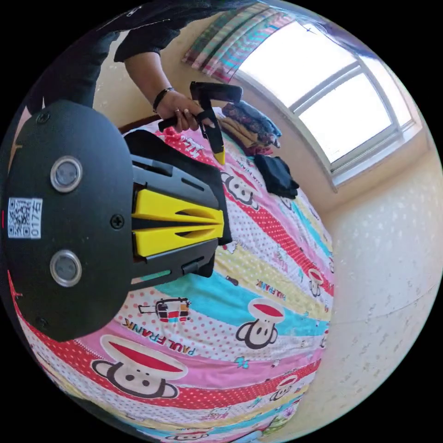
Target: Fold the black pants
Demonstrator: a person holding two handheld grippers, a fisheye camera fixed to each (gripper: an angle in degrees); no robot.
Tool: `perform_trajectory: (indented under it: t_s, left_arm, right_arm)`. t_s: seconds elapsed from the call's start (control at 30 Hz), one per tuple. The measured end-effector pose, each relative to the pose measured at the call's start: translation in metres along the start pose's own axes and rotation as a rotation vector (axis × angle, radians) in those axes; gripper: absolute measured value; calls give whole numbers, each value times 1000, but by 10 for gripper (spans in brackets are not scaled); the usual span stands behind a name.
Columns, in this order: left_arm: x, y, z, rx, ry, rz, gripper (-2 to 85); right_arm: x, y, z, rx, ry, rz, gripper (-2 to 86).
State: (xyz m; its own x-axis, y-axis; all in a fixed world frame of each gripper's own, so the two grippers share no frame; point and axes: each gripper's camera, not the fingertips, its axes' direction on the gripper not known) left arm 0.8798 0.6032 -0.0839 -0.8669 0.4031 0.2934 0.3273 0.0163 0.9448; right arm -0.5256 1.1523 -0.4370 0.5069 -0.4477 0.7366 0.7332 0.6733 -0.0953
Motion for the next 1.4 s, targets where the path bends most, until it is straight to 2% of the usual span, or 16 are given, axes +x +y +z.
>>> perform_trajectory:
  t_s: [0.07,0.1,0.17,0.23,0.27,0.37,0.47,0.53,0.57,0.63,0.7,0.77,0.9,1.07,1.3,1.4]
  left_arm:
    - [12,-9,-15,91,40,58,-10]
    - [14,-18,-13,104,9,62,-10]
    - [6,-30,11,36,-55,69,-10]
    - [-23,-39,79,-220,-128,79,-9]
    - [-30,-39,92,-262,-127,92,-9]
    - [-47,-41,87,-161,-76,74,-8]
    - [-41,-36,48,-72,-63,52,-4]
    - [-33,-13,3,18,12,66,21]
    - [-33,-6,-7,29,38,53,38]
    - [-33,34,-39,66,111,-40,134]
    - [-36,67,-51,31,118,-183,197]
    - [-34,100,-53,-23,155,-272,203]
    - [-22,170,-56,-15,250,-514,191]
    - [-15,196,-42,-10,271,-652,167]
    - [-15,173,-32,66,277,-735,168]
    - [-23,172,-31,100,288,-802,168]
  right_arm:
    - [-13,-15,1,12,-30,-94,3]
    - [-16,-25,18,-58,-33,-137,3]
    - [-11,-31,59,-183,-8,-161,3]
    - [6,-26,105,-343,71,-171,4]
    - [22,-24,113,-324,48,-152,5]
    - [50,-36,105,-310,-19,-10,12]
    - [51,-38,54,-166,-8,36,28]
    - [61,-24,15,-76,-90,116,51]
    - [75,-7,-7,-39,-168,227,73]
    - [97,30,-32,8,-288,425,132]
    - [123,94,-52,139,-532,691,168]
    - [131,144,-58,192,-621,864,174]
    - [139,209,-53,214,-608,1154,190]
    - [157,184,-19,257,-648,1159,199]
    - [190,139,15,214,-464,1269,172]
    - [203,134,13,237,-535,1336,157]
